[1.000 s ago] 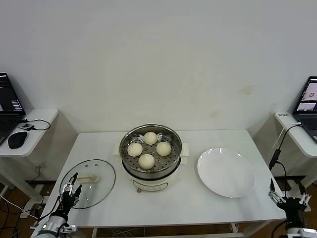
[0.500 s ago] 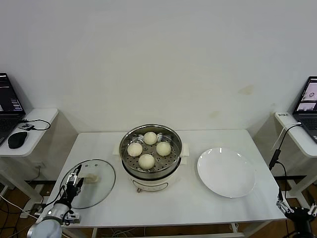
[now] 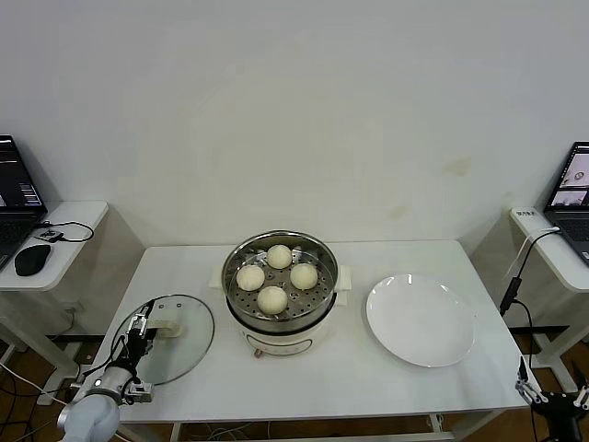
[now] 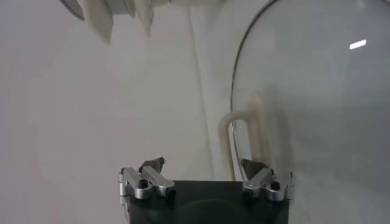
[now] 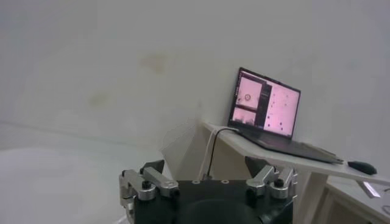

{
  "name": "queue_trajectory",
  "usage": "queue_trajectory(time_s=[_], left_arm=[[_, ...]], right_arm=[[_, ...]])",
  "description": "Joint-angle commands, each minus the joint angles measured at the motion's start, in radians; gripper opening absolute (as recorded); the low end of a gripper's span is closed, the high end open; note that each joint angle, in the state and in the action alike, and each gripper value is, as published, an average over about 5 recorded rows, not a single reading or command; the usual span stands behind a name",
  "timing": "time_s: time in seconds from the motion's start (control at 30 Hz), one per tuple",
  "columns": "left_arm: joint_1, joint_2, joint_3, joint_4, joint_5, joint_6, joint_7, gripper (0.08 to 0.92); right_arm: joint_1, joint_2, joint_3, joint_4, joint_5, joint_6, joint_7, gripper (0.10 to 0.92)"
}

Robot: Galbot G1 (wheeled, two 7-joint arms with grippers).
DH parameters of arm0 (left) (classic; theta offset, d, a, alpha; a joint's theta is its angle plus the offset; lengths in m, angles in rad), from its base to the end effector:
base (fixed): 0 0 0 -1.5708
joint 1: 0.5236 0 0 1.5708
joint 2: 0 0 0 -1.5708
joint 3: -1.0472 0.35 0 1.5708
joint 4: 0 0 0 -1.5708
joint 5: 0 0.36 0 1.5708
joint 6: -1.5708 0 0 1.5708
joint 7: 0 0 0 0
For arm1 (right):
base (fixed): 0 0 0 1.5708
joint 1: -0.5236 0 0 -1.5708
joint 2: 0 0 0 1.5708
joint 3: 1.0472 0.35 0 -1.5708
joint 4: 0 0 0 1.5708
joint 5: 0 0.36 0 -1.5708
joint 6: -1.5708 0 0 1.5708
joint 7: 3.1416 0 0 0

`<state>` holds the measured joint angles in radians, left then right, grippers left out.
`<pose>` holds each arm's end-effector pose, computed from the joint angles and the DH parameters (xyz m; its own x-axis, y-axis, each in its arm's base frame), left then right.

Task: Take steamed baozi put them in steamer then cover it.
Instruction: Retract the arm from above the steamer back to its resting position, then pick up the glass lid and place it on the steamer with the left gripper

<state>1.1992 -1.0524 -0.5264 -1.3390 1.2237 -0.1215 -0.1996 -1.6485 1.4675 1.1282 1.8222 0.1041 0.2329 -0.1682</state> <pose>0.2895 0.2152 -0.4241 -0.9841 0.0347 0.1739 0.1667 -0.1536 0.9740 0.1016 -0.2240 -0.3591 -0.9452 0.3252 0.0289 0.3027 0.9061 -0.2954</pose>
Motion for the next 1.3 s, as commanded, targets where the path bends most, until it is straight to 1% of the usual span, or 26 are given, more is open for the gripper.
queue_trajectory(time_s=[0.03,0.47,0.6,0.73,0.8,0.93,1.13,1.3], left_arm=[[-0.030,0.006,0.014,0.033,-0.008,-0.003,0.012,0.783],[-0.043,0.005,0.023,0.058,-0.011,-0.010,0.032,0.414],[-0.048,0.000,0.023,0.078,-0.018,-0.016,0.020,0.293],[-0.048,-0.008,0.018,0.087,-0.034,-0.024,-0.011,0.188],[-0.045,-0.011,0.012,0.082,-0.041,-0.027,-0.027,0.160],[-0.023,-0.015,-0.010,0.039,-0.047,-0.024,-0.055,0.155],[0.051,-0.019,-0.066,-0.111,-0.051,0.021,-0.070,0.149],[0.131,-0.017,-0.119,-0.247,-0.076,0.070,-0.042,0.146]], right_arm=[[-0.002,0.003,-0.001,-0.004,-0.005,0.001,-0.003,0.823],[-0.006,0.006,-0.014,-0.010,-0.015,0.003,-0.008,0.822],[-0.009,0.008,-0.017,-0.012,-0.018,0.005,-0.008,0.823],[-0.012,0.007,-0.018,-0.010,-0.019,0.007,-0.010,0.823],[-0.013,0.007,-0.018,-0.010,-0.020,0.008,-0.010,0.823],[-0.013,0.006,-0.027,-0.009,-0.023,0.008,-0.011,0.823],[-0.009,0.002,-0.050,-0.013,-0.033,0.012,-0.011,0.823],[-0.006,-0.007,-0.072,-0.011,-0.046,0.020,-0.009,0.823]])
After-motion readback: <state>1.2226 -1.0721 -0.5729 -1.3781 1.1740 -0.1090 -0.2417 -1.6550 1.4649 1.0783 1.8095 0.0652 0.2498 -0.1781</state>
